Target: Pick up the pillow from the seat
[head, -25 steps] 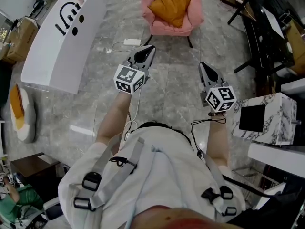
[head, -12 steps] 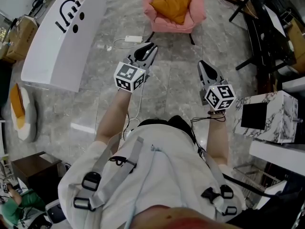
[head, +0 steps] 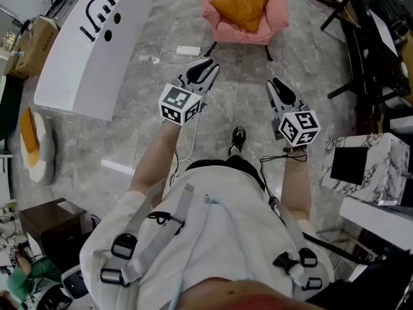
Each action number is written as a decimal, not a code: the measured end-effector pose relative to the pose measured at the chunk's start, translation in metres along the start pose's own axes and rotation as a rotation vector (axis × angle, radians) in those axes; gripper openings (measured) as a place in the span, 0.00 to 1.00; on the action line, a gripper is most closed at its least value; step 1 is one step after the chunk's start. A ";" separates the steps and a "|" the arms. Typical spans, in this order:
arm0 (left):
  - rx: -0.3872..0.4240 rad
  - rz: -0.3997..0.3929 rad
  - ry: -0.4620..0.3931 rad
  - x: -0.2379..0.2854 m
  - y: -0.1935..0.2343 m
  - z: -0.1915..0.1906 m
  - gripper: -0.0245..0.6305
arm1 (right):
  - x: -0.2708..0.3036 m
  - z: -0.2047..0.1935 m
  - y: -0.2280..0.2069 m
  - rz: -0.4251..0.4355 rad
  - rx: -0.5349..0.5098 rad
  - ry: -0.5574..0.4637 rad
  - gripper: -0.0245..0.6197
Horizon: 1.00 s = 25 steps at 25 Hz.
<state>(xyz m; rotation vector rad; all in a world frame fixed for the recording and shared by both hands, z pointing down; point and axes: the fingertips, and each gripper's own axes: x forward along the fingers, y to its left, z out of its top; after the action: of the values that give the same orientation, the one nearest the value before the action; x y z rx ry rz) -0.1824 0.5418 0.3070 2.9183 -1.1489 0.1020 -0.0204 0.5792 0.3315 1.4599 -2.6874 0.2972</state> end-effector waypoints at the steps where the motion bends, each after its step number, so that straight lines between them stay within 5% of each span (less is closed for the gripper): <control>1: -0.002 0.001 0.003 0.006 0.003 0.000 0.16 | 0.006 0.000 -0.004 0.006 0.003 0.003 0.19; 25: -0.050 0.071 0.067 0.166 0.066 -0.010 0.26 | 0.114 0.019 -0.165 0.114 0.045 0.069 0.29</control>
<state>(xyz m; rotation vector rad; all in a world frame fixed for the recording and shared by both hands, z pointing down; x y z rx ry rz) -0.1063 0.3806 0.3258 2.8082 -1.2260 0.1677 0.0558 0.3945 0.3525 1.2841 -2.7306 0.4096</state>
